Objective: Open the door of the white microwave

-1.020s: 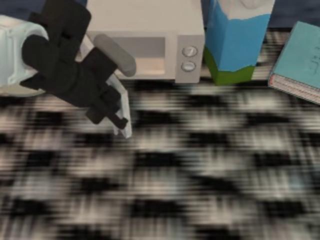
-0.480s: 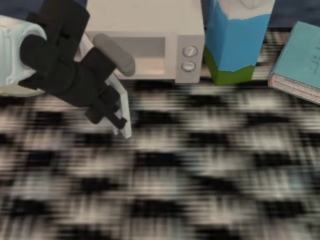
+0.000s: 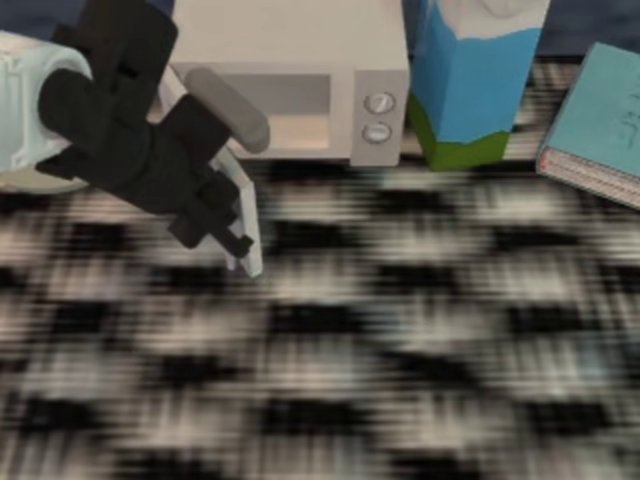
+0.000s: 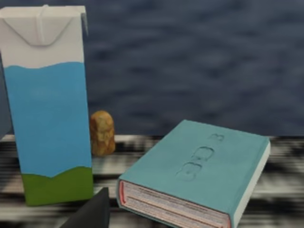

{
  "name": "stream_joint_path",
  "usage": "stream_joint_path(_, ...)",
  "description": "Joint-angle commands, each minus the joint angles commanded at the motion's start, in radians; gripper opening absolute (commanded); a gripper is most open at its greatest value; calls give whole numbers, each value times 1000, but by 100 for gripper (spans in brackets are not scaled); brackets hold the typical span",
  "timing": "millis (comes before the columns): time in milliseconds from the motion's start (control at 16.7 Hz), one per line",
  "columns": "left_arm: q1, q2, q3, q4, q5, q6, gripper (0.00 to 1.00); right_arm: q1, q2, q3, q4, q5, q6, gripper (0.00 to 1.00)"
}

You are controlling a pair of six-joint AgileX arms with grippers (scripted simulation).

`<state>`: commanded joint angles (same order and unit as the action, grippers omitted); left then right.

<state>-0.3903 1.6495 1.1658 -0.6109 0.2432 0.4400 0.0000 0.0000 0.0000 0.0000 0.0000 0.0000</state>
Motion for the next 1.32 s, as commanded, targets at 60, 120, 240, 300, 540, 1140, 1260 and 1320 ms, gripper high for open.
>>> stream_joint_path(60, 0, 0, 0, 0, 0, 0, 0, 0, 0, 0, 0, 0, 0, 100)
stream_joint_path(120, 0, 0, 0, 0, 0, 0, 0, 0, 0, 0, 0, 0, 0, 100)
stream_joint_path(240, 0, 0, 0, 0, 0, 0, 0, 0, 0, 0, 0, 0, 0, 100)
stream_joint_path(300, 0, 0, 0, 0, 0, 0, 0, 0, 0, 0, 0, 0, 0, 100)
stream_joint_path(540, -2, 3, -3, -1, 4, -1, 0, 0, 0, 0, 0, 0, 0, 100)
stream_joint_path(1140, 81, -13, -10, -63, 89, 194, 0, 0, 0, 0, 0, 0, 0, 100)
stream_joint_path(1260, 88, -16, -10, -67, 97, 210, 0, 0, 0, 0, 0, 0, 0, 100)
stream_joint_path(1320, 88, -16, -10, -67, 97, 210, 0, 0, 0, 0, 0, 0, 0, 100)
